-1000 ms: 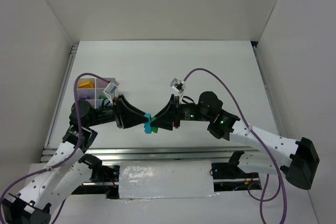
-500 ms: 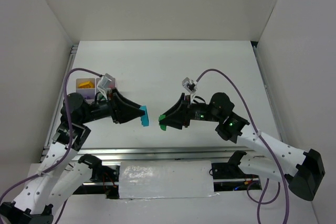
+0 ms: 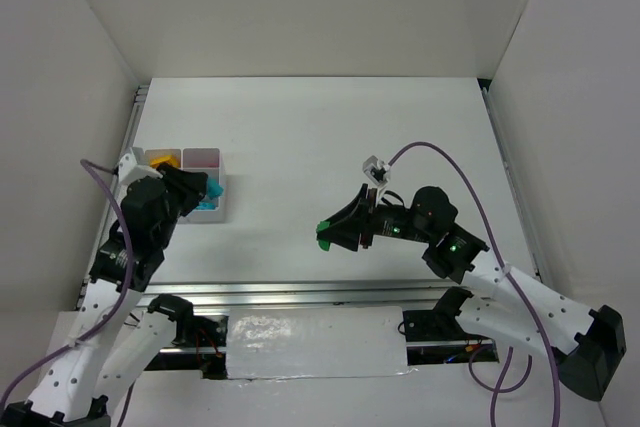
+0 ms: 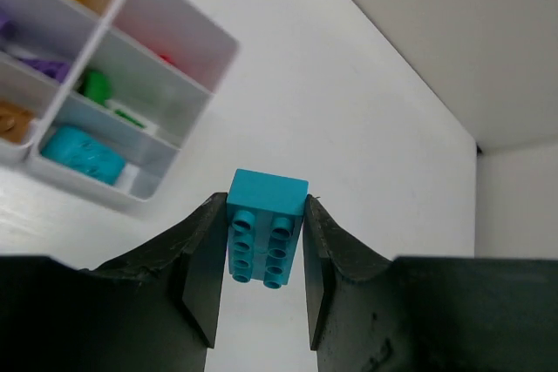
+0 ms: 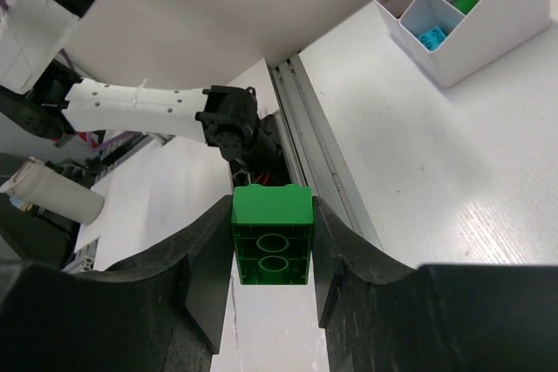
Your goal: Sort the legos into containers by color
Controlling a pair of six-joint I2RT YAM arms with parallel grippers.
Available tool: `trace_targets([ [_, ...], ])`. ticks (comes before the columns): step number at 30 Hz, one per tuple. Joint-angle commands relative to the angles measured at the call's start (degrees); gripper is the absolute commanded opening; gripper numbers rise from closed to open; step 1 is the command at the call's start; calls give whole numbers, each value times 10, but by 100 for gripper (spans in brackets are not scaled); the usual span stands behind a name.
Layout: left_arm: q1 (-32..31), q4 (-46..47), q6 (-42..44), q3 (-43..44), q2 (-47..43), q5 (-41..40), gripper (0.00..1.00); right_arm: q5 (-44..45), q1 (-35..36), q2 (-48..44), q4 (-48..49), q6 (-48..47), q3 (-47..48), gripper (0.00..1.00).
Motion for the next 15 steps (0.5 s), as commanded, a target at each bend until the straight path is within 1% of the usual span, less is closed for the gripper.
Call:
trace_targets([
  [1, 3, 23, -120, -56, -11, -192, 0, 2, -2, -18, 5, -2, -5, 0],
  [3, 3, 55, -135, -102, -23, -228, 0, 0, -2, -25, -2, -7, -6, 0],
  [4, 3, 102, -138, -121, -31, -239, 0, -2, -2, -27, -10, -9, -5, 0],
  [5, 3, 125, -138, -141, -47, -260, 0, -2, -2, -29, -13, -11, -7, 0],
  [6, 3, 139, -145, -174, -53, -271, 0, -4, -1, -32, -14, -12, -8, 0],
  [7, 3, 155, -153, -188, -58, -279, 0, -5, -2, -33, -14, -13, -10, 0],
  [9, 5, 191, -157, -215, -66, -291, 0, -8, -1, -36, -13, -13, -14, 0],
  [10, 6, 218, -146, -223, -65, -292, 0, -11, -2, -36, -12, -13, -17, 0],
  [13, 9, 262, -128, -247, -60, -291, 0, -16, -2, -38, -8, -15, -23, 0],
  [15, 15, 293, -113, -256, -50, -281, 2, -19, -2, -37, -7, -15, -26, 0],
])
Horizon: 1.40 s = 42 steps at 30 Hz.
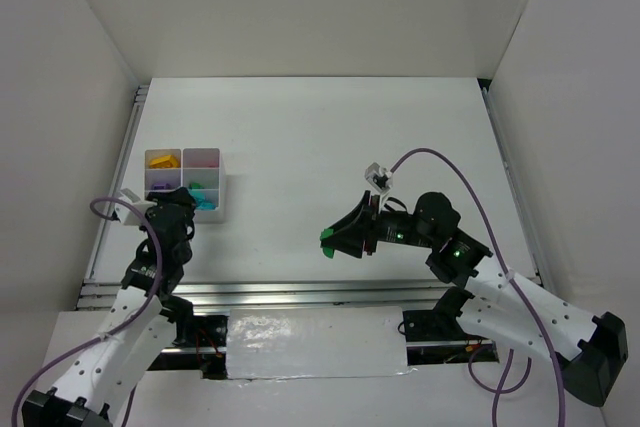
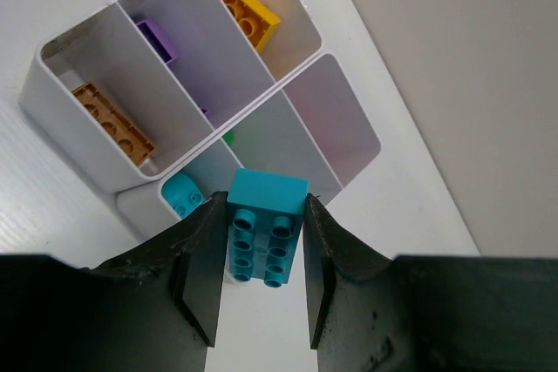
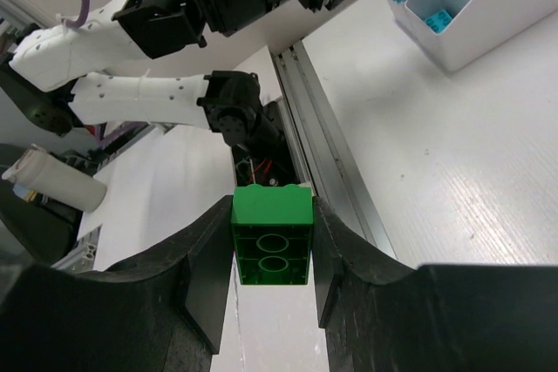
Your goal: Sort the legos into containers by color
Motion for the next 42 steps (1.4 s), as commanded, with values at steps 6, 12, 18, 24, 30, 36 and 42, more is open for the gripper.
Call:
trace_targets([
  [6, 34, 141, 13, -13, 28, 1, 8, -14, -2, -5, 15, -12, -9, 0],
  [12, 67, 161, -5, -23, 57, 51, 11, -13, -1, -7, 12, -12, -9, 0],
  [18, 81, 188, -12, -42, 77, 80, 18, -15, -2, -6, 16, -11, -11, 0],
  [24, 96, 209, -8, -49, 92, 102, 35, -24, -3, 2, 27, -7, -18, 0],
  [30, 114, 227, -15, -69, 100, 124, 57, -26, -2, 2, 30, -6, -21, 0],
  [36, 123, 246, -15, -71, 121, 151, 73, -28, -2, 3, 27, -9, -19, 0],
  [42, 125, 234, 1, -48, 103, 182, 76, -16, -2, 2, 25, -4, -21, 0],
])
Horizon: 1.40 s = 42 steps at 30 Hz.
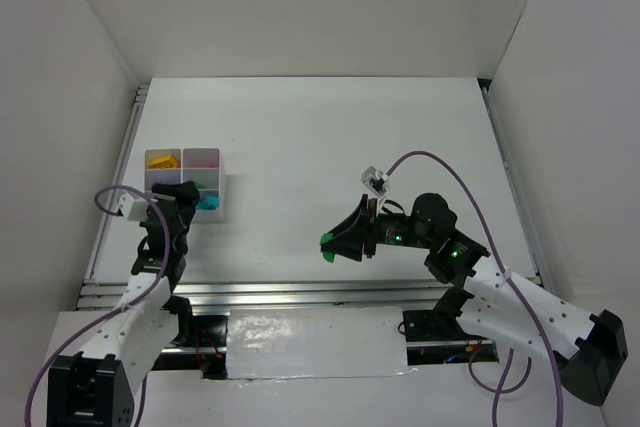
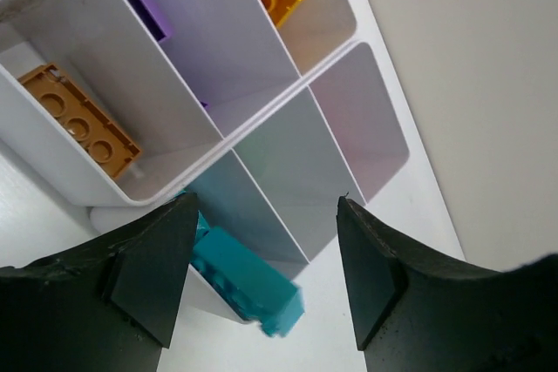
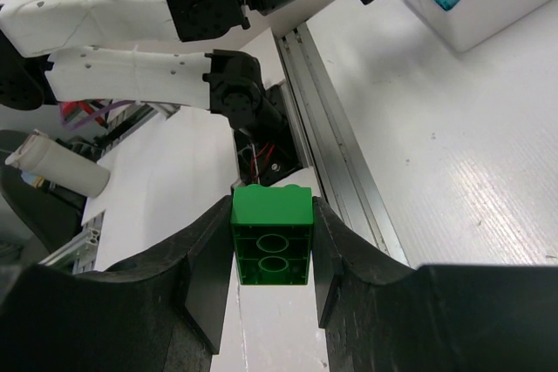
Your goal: Sort the legos into containers by color
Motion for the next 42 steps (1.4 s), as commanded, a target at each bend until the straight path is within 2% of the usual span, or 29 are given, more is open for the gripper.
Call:
trace_targets([
  [1, 3, 19, 26, 28, -26, 30, 77, 3, -2, -2, 26, -1, -4, 0],
  [7, 3, -22, 80, 86, -37, 70, 77, -1, -3, 18, 38, 7, -1, 0],
  [12, 3, -66, 108, 133, -3, 170, 72, 10, -3, 33, 49, 17, 0, 0],
  [14, 3, -89, 130, 152, 17, 216, 74, 31, -2, 37, 53, 29, 0, 0],
  [15, 2, -96, 138, 170, 23, 265, 76, 38, -2, 40, 54, 34, 1, 0],
  [16, -1, -101, 160, 178, 33, 296, 83, 50, -2, 41, 64, 46, 0, 0],
  [17, -2, -103, 171, 186, 37, 334, 86, 56, -3, 42, 69, 53, 0, 0],
  [18, -4, -93, 191, 197, 41, 425, 88, 59, -3, 44, 84, 60, -1, 0],
  [19, -5, -85, 197, 201, 43, 469, 88, 57, -3, 45, 93, 66, -1, 0],
  [20, -13, -66, 198, 208, 46, 559, 88, 45, -8, 47, 101, 77, 1, 0],
  [24, -68, -47, 211, 224, 16, 685, 88, 29, -16, 42, 151, 119, 10, 0],
  [29, -176, 24, 174, 202, -34, 753, 92, 26, -22, 15, 193, 156, 19, 0],
  [30, -191, 71, 166, 194, -39, 763, 91, 18, -22, 11, 209, 169, 21, 0],
  [33, -238, 111, 148, 179, -49, 783, 91, -14, -21, 17, 219, 176, 40, 0],
  [34, -254, 125, 152, 180, -48, 781, 90, -20, -21, 25, 221, 181, 43, 0],
  [38, -349, 76, 227, 206, -37, 727, 89, -7, -20, 20, 229, 194, 38, 0],
  [42, -386, 104, 226, 216, -7, 703, 88, -21, -21, 17, 256, 213, 34, 0],
])
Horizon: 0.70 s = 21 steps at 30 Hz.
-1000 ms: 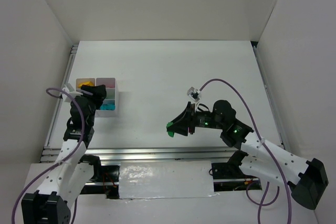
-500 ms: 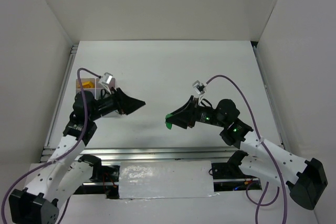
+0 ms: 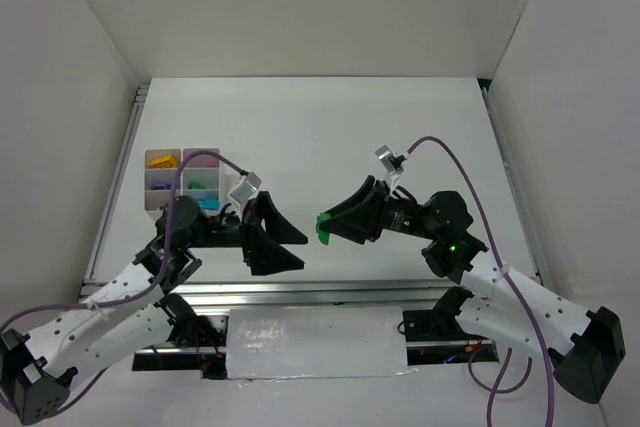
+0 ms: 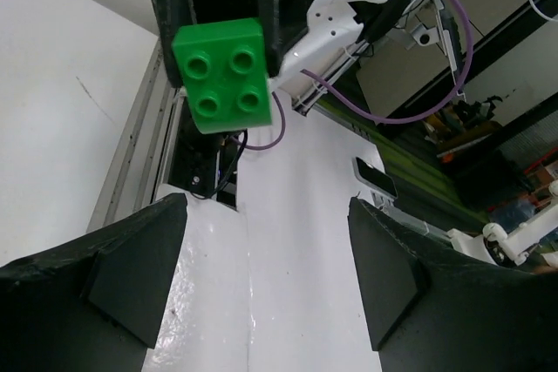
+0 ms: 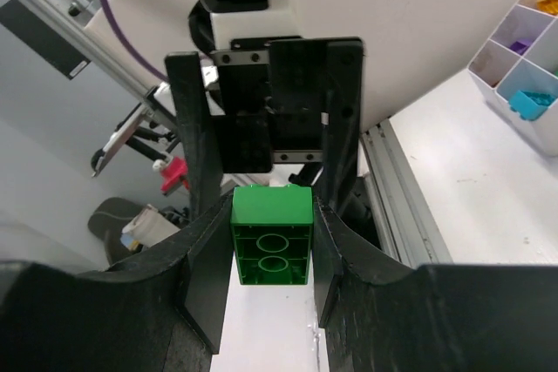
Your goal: Sort the legos into containers by color
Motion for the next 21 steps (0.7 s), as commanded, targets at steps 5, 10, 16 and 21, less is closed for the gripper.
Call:
trace_targets([
  [5, -44, 85, 12, 60, 80, -41, 78, -24, 1, 2, 60, 19, 18, 0],
  [10, -54, 87, 19, 75, 100, -81, 77, -26, 5, 6, 59, 10, 13, 0],
  [16, -57, 125, -2, 70, 100, -78, 70, -7, 5, 3, 57, 3, -1, 0],
  [21, -63, 128, -3, 76, 113, -64, 52, -2, 7, 9, 51, -3, 4, 0],
])
